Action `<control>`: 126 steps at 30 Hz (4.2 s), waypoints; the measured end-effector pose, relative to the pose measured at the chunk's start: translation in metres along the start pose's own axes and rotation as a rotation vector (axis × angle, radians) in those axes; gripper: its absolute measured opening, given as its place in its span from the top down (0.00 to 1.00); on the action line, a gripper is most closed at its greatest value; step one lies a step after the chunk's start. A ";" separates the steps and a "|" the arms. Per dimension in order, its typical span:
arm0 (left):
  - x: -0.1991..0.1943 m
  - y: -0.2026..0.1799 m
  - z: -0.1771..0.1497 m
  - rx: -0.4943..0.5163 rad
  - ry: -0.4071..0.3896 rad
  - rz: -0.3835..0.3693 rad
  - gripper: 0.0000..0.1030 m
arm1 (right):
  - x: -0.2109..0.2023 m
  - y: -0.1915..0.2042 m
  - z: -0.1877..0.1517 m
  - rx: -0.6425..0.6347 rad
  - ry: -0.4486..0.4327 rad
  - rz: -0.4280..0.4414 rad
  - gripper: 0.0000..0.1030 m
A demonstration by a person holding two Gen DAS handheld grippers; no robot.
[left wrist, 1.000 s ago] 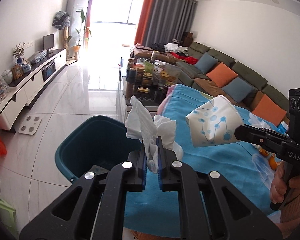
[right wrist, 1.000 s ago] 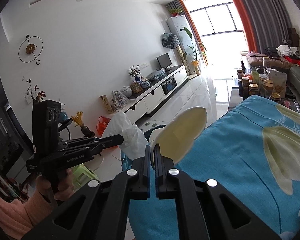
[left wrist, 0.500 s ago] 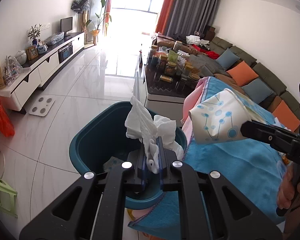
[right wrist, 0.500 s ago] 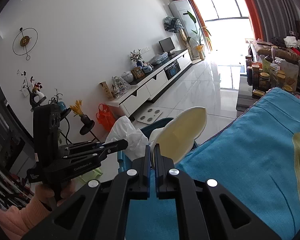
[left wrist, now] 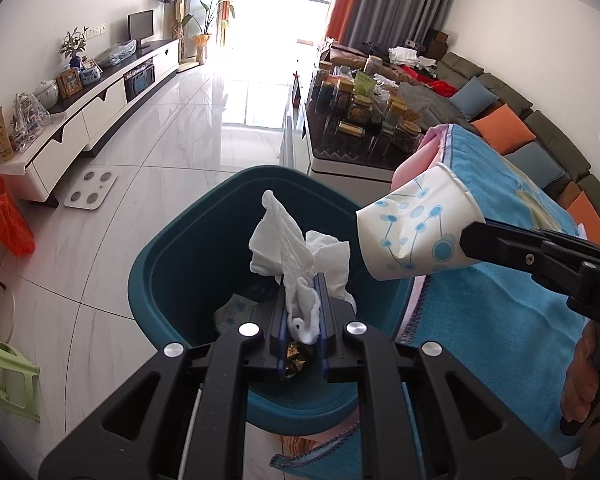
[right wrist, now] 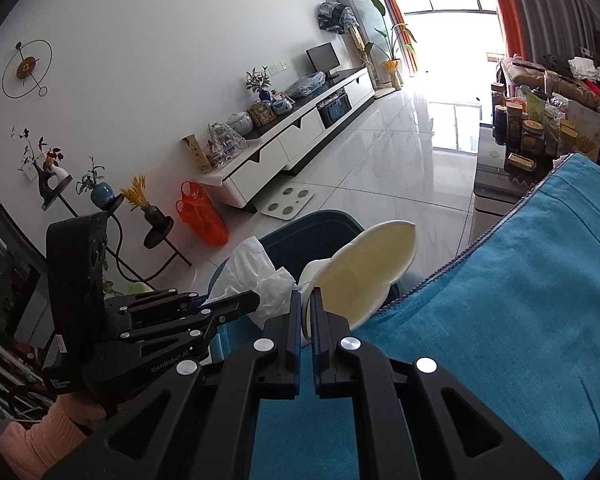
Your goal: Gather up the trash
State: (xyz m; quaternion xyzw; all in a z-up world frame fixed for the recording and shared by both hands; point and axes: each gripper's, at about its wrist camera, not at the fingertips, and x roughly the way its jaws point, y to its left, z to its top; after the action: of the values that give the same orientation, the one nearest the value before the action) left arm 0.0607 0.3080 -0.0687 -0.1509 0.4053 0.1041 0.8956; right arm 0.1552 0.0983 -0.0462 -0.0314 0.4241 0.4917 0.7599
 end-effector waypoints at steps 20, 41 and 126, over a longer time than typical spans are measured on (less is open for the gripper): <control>0.016 0.000 -0.002 -0.036 -0.014 0.018 0.63 | -0.005 -0.011 -0.001 0.046 -0.021 -0.018 0.82; -0.070 -0.114 -0.057 0.185 -0.179 -0.198 0.33 | -0.153 -0.024 -0.086 0.022 -0.220 -0.100 0.64; 0.003 -0.411 -0.066 0.475 0.113 -0.667 0.53 | -0.305 -0.198 -0.229 0.412 -0.224 -0.370 0.56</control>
State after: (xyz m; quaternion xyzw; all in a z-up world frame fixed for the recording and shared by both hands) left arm 0.1437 -0.0989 -0.0364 -0.0684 0.3957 -0.2967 0.8664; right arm 0.1199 -0.3294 -0.0596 0.1013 0.4154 0.2489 0.8690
